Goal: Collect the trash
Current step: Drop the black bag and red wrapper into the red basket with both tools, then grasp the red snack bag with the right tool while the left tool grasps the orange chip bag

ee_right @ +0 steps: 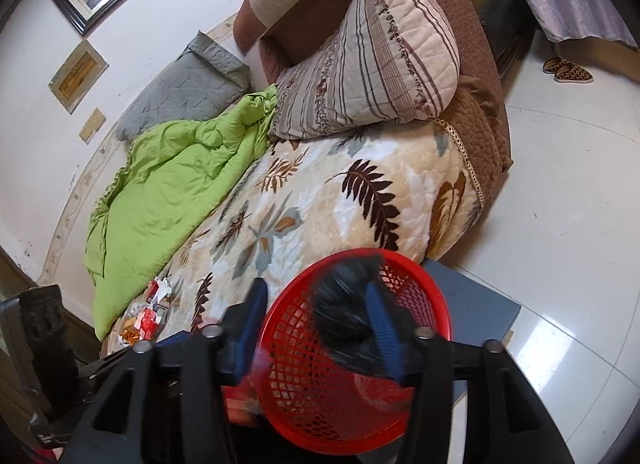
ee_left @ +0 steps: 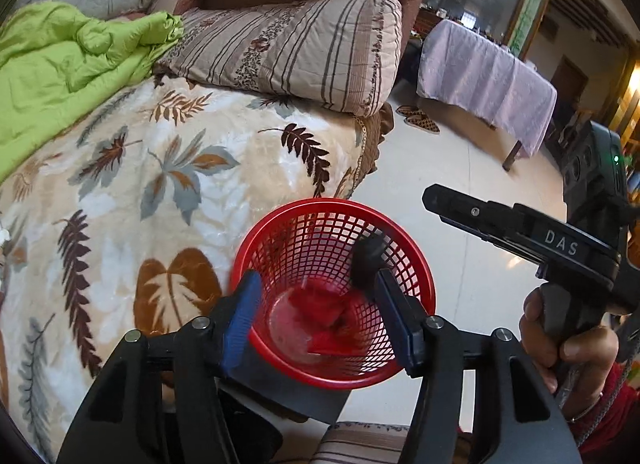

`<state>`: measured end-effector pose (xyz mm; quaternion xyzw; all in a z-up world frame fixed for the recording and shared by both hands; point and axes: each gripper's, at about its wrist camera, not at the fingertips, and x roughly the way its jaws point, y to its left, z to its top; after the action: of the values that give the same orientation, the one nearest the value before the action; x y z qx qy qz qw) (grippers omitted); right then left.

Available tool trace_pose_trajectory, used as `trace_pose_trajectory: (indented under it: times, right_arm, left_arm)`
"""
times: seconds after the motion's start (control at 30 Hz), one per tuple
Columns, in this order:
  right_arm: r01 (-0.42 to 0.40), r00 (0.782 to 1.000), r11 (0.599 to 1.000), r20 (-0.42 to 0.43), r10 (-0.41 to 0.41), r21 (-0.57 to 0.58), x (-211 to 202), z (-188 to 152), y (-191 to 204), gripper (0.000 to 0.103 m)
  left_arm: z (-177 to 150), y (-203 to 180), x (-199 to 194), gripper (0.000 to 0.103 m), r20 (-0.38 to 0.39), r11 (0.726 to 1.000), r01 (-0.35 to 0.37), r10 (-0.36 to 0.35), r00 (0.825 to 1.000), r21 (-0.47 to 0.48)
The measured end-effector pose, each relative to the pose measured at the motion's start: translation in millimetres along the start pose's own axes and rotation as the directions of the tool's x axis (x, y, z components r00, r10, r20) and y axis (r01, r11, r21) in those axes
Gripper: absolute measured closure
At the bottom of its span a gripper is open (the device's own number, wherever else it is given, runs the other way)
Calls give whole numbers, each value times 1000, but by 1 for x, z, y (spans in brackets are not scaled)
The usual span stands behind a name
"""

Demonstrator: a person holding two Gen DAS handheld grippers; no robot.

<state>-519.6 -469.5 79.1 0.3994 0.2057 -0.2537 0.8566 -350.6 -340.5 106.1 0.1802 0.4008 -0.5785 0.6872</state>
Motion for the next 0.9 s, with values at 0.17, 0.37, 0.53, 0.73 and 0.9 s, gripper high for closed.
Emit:
trace_pose_trajectory:
  times: [0.17, 0.37, 0.53, 0.73, 0.9]
  right_arm:
    - [27, 1000, 999, 0, -27, -30, 4, 7, 6, 45]
    - [-45, 998, 991, -42, 40, -129, 25, 1, 56, 45]
    - [-145, 983, 964, -143, 114, -225, 61, -24, 120, 43]
    - [-253, 953, 914, -243, 179, -317, 95, -56, 191, 41]
    - [-311, 928, 869, -320, 191, -385, 125, -82, 243, 39]
  left_arm:
    - [-7, 25, -22, 44, 46, 999, -33, 35, 998, -34]
    - [-24, 82, -71, 40, 121, 982, -135, 151, 981, -134]
    - [-53, 143, -115, 38, 140, 941, -218, 260, 955, -258]
    - [-96, 224, -163, 38, 134, 846, -302, 394, 910, -440]
    - [-130, 286, -201, 38, 112, 737, -352, 498, 860, -577]
